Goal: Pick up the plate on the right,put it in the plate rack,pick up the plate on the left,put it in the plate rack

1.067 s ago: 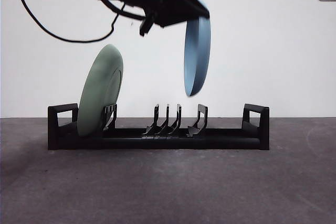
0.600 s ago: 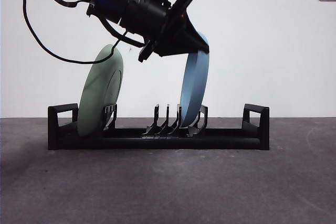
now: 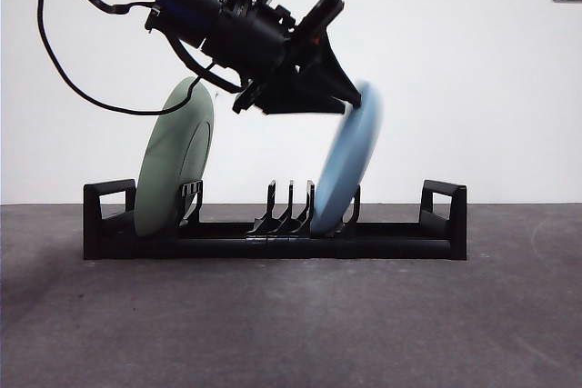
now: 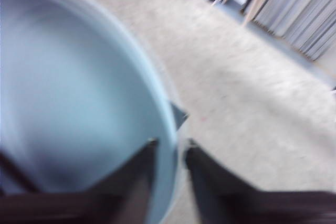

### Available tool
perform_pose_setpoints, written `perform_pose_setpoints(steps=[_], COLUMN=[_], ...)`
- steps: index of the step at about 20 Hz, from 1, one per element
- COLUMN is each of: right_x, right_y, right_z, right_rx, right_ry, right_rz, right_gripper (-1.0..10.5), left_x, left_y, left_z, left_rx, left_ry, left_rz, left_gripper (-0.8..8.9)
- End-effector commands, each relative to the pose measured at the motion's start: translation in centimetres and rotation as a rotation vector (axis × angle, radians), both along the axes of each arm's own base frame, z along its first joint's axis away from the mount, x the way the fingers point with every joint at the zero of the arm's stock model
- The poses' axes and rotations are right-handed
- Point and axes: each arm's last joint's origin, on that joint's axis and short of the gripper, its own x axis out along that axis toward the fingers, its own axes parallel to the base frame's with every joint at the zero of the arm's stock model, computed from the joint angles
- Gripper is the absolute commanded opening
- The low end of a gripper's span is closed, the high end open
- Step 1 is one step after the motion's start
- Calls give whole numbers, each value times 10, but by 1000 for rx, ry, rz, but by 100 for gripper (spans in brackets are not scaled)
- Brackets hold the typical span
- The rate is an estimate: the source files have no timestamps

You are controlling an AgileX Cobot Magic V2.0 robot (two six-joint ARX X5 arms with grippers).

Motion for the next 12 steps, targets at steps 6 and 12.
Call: perform_pose_setpoints(steps=[6,12], right_x=[1,-2], right_y=[0,0], right_z=[-1,-6], right_rx=[-10,-75], right_ry=[-1,38], right_rz=[2,38], right_gripper=[252,135], left_x=[-2,-45], left_y=[2,19], left_z=[-6,54], left_rx=[64,138], left_ry=[18,-112], left_rz=[3,-82], left_gripper=[371,18])
